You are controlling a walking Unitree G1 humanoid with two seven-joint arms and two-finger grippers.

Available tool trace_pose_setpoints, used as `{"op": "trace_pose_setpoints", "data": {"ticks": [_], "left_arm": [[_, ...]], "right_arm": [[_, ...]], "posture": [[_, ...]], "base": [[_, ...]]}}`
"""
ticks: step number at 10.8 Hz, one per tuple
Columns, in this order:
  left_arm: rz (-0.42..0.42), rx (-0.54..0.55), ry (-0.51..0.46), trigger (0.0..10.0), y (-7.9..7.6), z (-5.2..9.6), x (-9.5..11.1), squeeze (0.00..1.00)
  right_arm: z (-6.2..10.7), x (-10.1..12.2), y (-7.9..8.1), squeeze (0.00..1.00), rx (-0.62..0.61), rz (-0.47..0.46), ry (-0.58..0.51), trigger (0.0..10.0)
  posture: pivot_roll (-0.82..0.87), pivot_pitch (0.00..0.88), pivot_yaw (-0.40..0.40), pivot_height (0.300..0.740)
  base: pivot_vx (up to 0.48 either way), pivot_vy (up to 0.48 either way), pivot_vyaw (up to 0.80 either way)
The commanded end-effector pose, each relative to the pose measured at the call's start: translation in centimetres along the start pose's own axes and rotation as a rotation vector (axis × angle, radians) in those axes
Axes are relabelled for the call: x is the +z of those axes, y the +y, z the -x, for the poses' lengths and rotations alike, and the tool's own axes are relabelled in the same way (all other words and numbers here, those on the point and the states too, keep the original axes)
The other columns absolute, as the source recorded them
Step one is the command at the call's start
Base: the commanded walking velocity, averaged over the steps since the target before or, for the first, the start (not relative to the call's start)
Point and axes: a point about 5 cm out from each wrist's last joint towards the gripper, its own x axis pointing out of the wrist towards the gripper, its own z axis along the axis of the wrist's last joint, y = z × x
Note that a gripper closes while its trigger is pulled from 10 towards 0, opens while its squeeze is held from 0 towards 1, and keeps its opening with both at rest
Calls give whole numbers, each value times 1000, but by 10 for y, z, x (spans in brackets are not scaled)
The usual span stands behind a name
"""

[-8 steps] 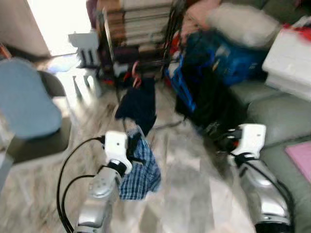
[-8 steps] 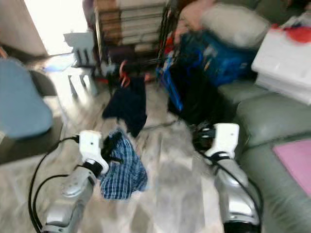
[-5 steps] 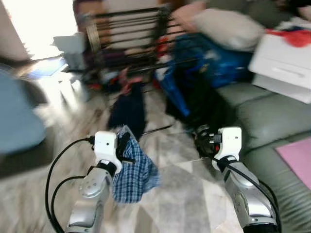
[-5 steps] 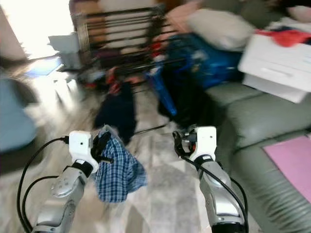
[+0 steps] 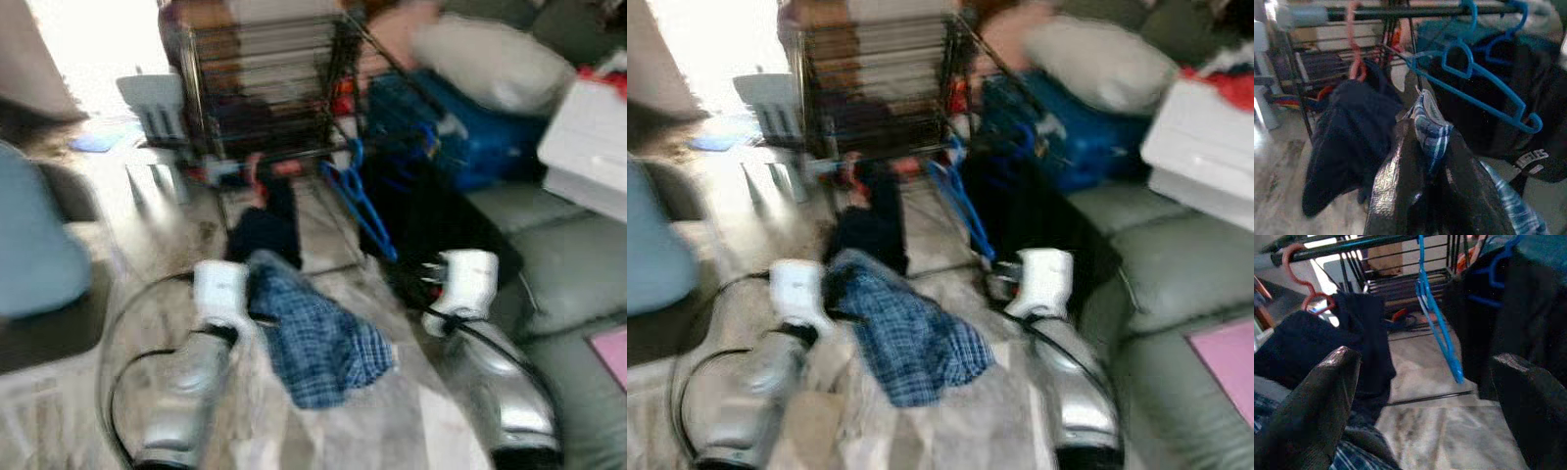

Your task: Hang hanger

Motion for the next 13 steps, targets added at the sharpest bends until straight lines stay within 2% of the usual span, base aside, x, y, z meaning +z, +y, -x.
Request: {"op": "trace_pose_setpoints", "data": {"ticks": [1, 2, 3, 5, 6, 7, 8, 10, 13], "left_arm": [[11, -25, -13, 10000, -9, -3, 3, 0], [5, -22, -15, 10000, -9, -4, 4, 0], [-2, -24, -18, 10000, -9, -4, 5, 0], [-3, -28, -13, 10000, -9, -5, 4, 0], [-15, -38, -18, 10000, -11, -6, 5, 0], [-24, -45, -20, 10000, -14, -7, 5, 0], [-33, -55, -20, 10000, -17, -8, 4, 0], [-16, -62, -14, 10000, -21, -10, 4, 0], [-34, -60, -3, 10000, -21, -10, 1, 0]], "right_arm": [[2, -1, -9, 0, -28, 18, 17, 10000], [1, -5, -7, 0, -20, 55, 46, 10000], [0, -6, -7, 0, -68, 113, 52, 10000], [-1, -8, -3, 0, -13, 145, 54, 10000], [-1, -8, -3, 0, 2, 104, 61, 10000], [-2, -4, -3, 0, 9, 144, 42, 10000], [-2, -4, -3, 0, 30, 144, 49, 10000], [-2, -3, -9, 0, -3, 157, 45, 10000], [-5, -6, -8, 0, -25, 282, 68, 10000]], "posture": [[-124, 0, 29, 740], [-121, 0, 29, 740], [-120, 0, 31, 740], [-120, 0, 34, 740], [-122, 0, 37, 740], [-125, 0, 37, 740], [-125, 0, 35, 740], [-127, 0, 35, 740], [-129, 0, 30, 740]], "base": [[315, 360, 0], [296, 379, 0], [292, 379, 0], [292, 379, 0], [292, 382, 0], [337, 341, 0], [480, 0, 0], [480, 0, 0], [480, 0, 0]]}}
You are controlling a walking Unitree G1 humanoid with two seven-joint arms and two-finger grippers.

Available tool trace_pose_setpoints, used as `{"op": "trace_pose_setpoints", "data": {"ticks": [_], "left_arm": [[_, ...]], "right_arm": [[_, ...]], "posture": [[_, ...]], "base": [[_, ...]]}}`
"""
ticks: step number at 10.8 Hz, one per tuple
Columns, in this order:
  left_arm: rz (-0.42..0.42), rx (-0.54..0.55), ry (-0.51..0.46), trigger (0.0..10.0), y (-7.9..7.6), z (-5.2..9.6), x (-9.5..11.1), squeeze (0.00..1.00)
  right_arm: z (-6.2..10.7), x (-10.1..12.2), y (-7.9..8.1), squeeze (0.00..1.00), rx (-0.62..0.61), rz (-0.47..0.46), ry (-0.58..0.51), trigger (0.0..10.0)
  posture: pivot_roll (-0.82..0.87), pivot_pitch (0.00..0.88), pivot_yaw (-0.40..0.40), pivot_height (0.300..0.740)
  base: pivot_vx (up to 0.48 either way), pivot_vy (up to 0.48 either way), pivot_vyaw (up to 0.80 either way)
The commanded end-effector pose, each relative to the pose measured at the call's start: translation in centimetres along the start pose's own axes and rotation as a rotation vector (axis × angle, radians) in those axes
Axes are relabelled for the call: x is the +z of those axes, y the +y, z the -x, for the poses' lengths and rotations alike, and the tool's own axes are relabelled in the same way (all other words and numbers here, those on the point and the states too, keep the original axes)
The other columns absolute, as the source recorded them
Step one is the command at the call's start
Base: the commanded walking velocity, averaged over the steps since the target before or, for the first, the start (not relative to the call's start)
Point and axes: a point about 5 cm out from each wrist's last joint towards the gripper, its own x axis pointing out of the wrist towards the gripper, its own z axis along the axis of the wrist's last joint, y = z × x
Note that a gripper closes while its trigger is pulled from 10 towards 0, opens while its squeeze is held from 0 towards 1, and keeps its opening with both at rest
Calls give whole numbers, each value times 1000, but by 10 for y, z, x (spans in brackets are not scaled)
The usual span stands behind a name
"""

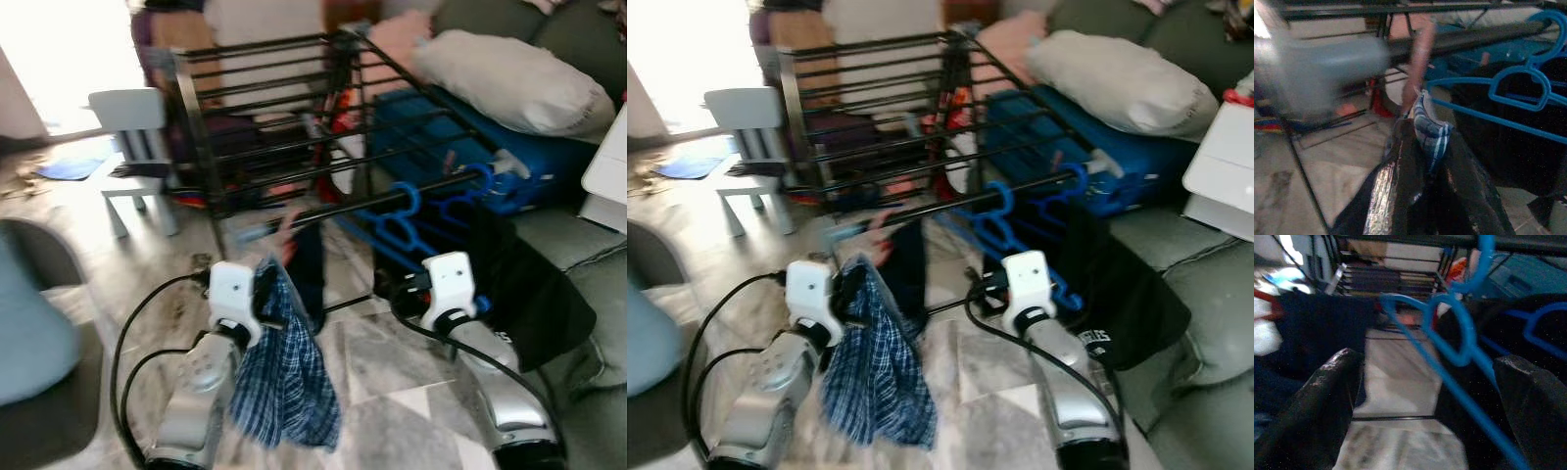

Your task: Hang hanger

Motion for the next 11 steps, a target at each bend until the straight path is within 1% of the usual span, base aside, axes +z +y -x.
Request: {"op": "trace_pose_setpoints", "data": {"ticks": [1, 2, 3, 4, 5, 6, 7, 8, 10, 11], "left_arm": [[-20, 12, -10, 10000, 5, -1, 5, 0], [-12, 16, -1, 10000, 4, -1, 3, 0], [36, 26, -5, 10000, 3, -1, 2, 0], [25, 20, -13, 10000, 3, -1, 4, 0], [28, 22, -16, 10000, 3, -2, 4, 0], [28, 24, -19, 10000, 4, -2, 5, 0], [24, 23, -15, 10000, 5, -2, 5, 0], [25, 21, -14, 10000, 5, -1, 4, 0], [23, 15, -7, 10000, 4, -2, 3, 0], [20, 13, -4, 10000, 4, -2, 3, 0]], "right_arm": [[-3, 4, 10, 0, 38, -4, -23, 10000], [-3, 1, 12, 0, 46, -18, -2, 10000], [-3, 0, 11, 0, 24, 22, -10, 10000], [-2, -3, 12, 0, 63, 15, 23, 10000], [-2, -2, 9, 0, 60, 19, 18, 10000], [-2, -3, 2, 0, 56, 16, 29, 10000], [-3, -1, -13, 0, 6, 30, 34, 10000], [-4, 1, -17, 0, 3, 36, 31, 10000], [-3, 1, -16, 0, 13, 42, 34, 10000], [0, 4, -15, 0, 20, 22, 0, 10000]], "posture": [[-130, 0, 28, 740], [-130, 0, 27, 740], [-133, 0, 27, 740], [-133, 0, 26, 740], [-133, 0, 26, 740], [-133, 0, 26, 740], [-135, 0, 28, 740], [-136, 0, 29, 740], [-133, 0, 27, 740], [-134, 0, 28, 740]], "base": [[458, 0, 0], [401, -259, 0], [382, 0, 0], [0, 0, 0], [0, 0, 0], [0, 0, 0], [0, 0, 0], [0, 0, 0], [0, 0, 0], [0, 0, 0]]}}
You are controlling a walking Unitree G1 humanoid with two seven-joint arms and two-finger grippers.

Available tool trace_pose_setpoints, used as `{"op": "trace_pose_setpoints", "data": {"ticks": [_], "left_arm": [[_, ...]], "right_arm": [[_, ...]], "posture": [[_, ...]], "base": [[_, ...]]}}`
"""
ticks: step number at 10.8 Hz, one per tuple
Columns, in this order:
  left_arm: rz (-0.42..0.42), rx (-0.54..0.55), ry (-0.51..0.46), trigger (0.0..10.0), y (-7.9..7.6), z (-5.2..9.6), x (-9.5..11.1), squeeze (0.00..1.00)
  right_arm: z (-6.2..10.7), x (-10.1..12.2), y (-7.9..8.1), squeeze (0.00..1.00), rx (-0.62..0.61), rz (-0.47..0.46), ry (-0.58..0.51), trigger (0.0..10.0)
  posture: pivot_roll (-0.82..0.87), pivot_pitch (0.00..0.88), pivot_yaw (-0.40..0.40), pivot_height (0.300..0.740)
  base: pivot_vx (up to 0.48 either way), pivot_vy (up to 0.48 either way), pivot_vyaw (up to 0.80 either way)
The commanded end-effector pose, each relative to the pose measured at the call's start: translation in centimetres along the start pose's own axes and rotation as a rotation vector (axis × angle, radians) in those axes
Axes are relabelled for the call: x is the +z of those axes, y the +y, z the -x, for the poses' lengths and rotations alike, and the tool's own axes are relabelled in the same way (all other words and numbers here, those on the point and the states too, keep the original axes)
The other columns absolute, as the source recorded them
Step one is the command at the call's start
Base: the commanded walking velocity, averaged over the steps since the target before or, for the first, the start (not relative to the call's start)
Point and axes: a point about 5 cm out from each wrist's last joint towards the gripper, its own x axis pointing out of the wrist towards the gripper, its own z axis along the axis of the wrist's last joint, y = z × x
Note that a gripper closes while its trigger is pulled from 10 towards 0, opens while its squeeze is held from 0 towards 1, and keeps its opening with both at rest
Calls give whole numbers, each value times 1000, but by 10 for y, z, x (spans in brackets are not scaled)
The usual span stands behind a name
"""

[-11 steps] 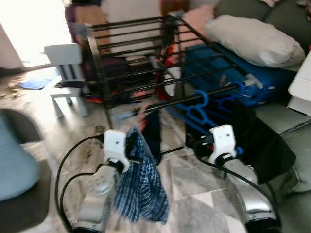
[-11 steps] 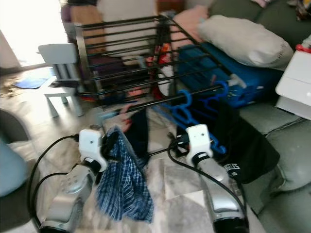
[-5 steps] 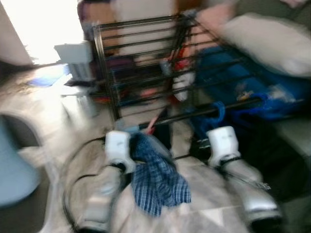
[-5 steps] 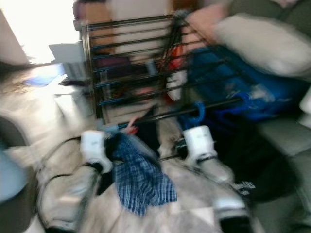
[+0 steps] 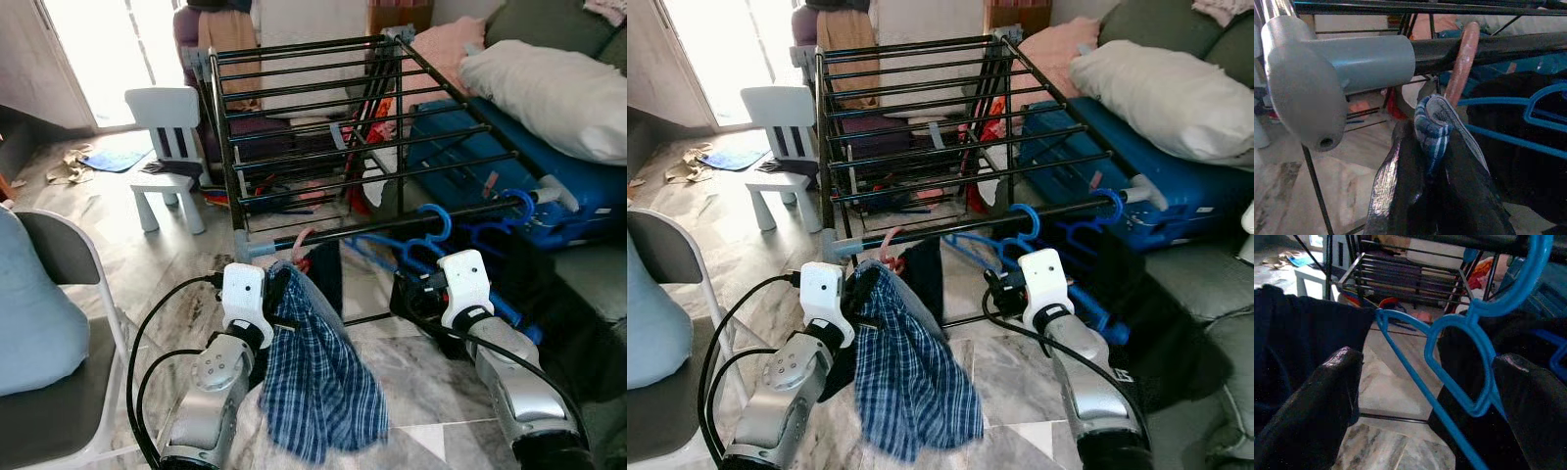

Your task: Hang hanger

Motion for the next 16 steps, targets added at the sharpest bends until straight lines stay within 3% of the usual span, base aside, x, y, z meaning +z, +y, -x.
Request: {"op": "trace_pose_setpoints", "data": {"ticks": [1, 3, 5, 7, 8, 9, 12, 14, 16], "left_arm": [[-16, -4, -3, 10000, 1, -2, 4, 0], [-22, -6, 2, 10000, 1, -3, 3, 0], [-24, -16, 8, 10000, -1, -4, 2, 0], [-25, -26, 17, 10000, -3, -5, 1, 0], [-27, -29, 21, 10000, -3, -6, 1, 0], [-27, -29, 25, 10000, -3, -6, 0, 0], [-27, -32, 32, 10000, -4, -4, -2, 0], [-28, -36, 34, 10000, -5, -6, -1, 0], [-23, -47, 40, 10000, -7, -7, -2, 0]], "right_arm": [[1, 10, 3, 0, 29, -13, -53, 10000], [6, 10, -14, 0, -21, 29, -51, 10000], [6, 2, -33, 0, -12, 60, 36, 10000], [-4, -7, -34, 0, 74, 77, 128, 10000], [-11, -11, -34, 0, 76, 35, 160, 10000], [-19, -15, -33, 0, 77, 21, 198, 0], [-32, -17, -28, 0, 39, -66, 219, 0], [-35, -20, -23, 0, 48, -50, 225, 0], [-34, -24, -30, 0, -4, -37, 240, 0]], "posture": [[-135, 0, 30, 740], [-139, 0, 31, 740], [-142, 0, 37, 740], [-141, 0, 36, 740], [-134, 0, 30, 740], [-128, 0, 26, 740], [-117, 0, 24, 740], [-122, 0, 30, 740], [-126, 0, 30, 740]], "base": [[0, 0, 0], [0, 0, 0], [0, 0, 0], [0, 0, 0], [0, 0, 0], [0, 0, 0], [0, 0, 0], [0, 0, 0], [0, 0, 0]]}}
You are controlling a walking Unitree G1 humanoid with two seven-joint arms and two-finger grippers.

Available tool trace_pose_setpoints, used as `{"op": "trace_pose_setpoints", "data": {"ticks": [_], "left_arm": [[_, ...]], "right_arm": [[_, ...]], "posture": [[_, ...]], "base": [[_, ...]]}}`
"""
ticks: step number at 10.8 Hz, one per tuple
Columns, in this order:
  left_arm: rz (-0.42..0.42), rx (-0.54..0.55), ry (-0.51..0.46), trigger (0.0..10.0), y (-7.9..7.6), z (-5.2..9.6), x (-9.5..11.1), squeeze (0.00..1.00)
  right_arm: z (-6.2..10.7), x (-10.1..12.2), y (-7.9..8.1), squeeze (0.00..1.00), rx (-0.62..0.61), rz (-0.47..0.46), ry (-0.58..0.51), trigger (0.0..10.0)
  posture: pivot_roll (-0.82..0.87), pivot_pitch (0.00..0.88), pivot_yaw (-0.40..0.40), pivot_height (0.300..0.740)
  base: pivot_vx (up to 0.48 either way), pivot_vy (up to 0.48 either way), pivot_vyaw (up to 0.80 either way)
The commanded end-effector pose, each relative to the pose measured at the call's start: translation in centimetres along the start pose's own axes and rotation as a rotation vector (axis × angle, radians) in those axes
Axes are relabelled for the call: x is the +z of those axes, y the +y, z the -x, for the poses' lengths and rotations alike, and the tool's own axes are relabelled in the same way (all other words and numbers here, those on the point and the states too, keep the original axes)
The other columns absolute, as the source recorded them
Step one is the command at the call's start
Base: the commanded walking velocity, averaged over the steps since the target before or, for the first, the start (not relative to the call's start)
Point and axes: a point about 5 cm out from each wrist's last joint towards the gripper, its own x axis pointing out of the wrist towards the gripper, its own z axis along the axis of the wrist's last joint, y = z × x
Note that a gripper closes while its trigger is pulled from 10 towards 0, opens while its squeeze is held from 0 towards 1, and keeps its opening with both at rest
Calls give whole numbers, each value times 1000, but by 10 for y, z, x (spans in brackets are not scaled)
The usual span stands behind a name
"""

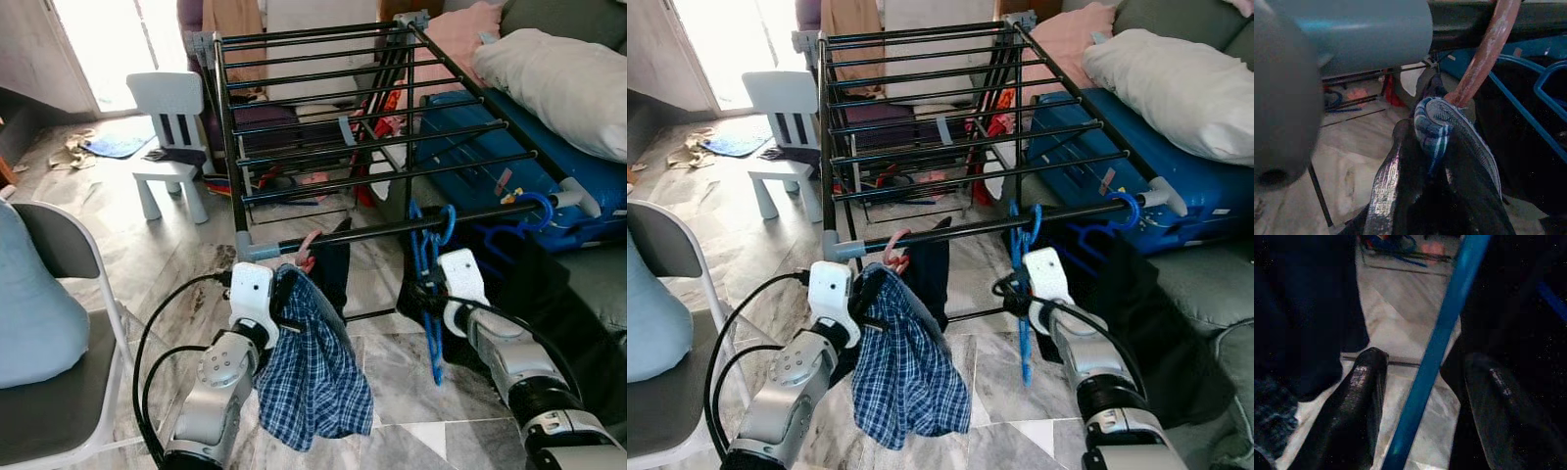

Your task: Hang hanger

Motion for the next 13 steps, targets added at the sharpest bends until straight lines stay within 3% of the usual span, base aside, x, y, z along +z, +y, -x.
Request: {"op": "trace_pose_setpoints", "data": {"ticks": [1, 2, 3, 4, 5, 6, 8, 9, 13], "left_arm": [[-13, -11, 8, 10000, 0, -3, 2, 0], [-7, -10, 11, 10000, 0, -3, 1, 0], [-3, -11, 16, 10000, -1, -2, 1, 0], [0, -14, 20, 10000, -2, -3, 0, 0], [2, -20, 22, 10000, -4, -3, 0, 0], [4, -28, 27, 10000, -5, -4, 0, 0], [3, -32, 34, 10000, -6, -4, 0, 0], [2, -34, 37, 10000, -6, -4, -1, 0], [1, -36, 42, 10000, -7, -5, -1, 0]], "right_arm": [[0, 10, -5, 0, -12, 10, -35, 2157], [1, 9, -7, 0, -12, 15, -37, 3922], [2, 9, -11, 0, -29, 24, -35, 10000], [3, 9, -15, 0, -46, 25, -39, 10000], [5, 11, -20, 976, -60, 0, -48, 10000], [5, 11, -21, 1000, -65, 5, -50, 10000], [5, 12, -23, 1000, -69, 6, -51, 10000], [5, 14, -22, 733, -57, 8, -52, 10000], [2, 22, -18, 0, -37, 18, -67, 10000]], "posture": [[-126, 0, 30, 740], [-125, 0, 29, 740], [-126, 0, 30, 740], [-130, 0, 32, 740], [-131, 0, 33, 740], [-133, 0, 36, 740], [-133, 0, 36, 740], [-132, 0, 35, 740], [-132, 0, 33, 740]], "base": [[0, 0, 0], [0, 0, 0], [0, 0, 0], [0, 0, 0], [0, 0, 0], [0, 0, 0], [0, 0, 0], [0, 0, 0], [0, 0, 0]]}}
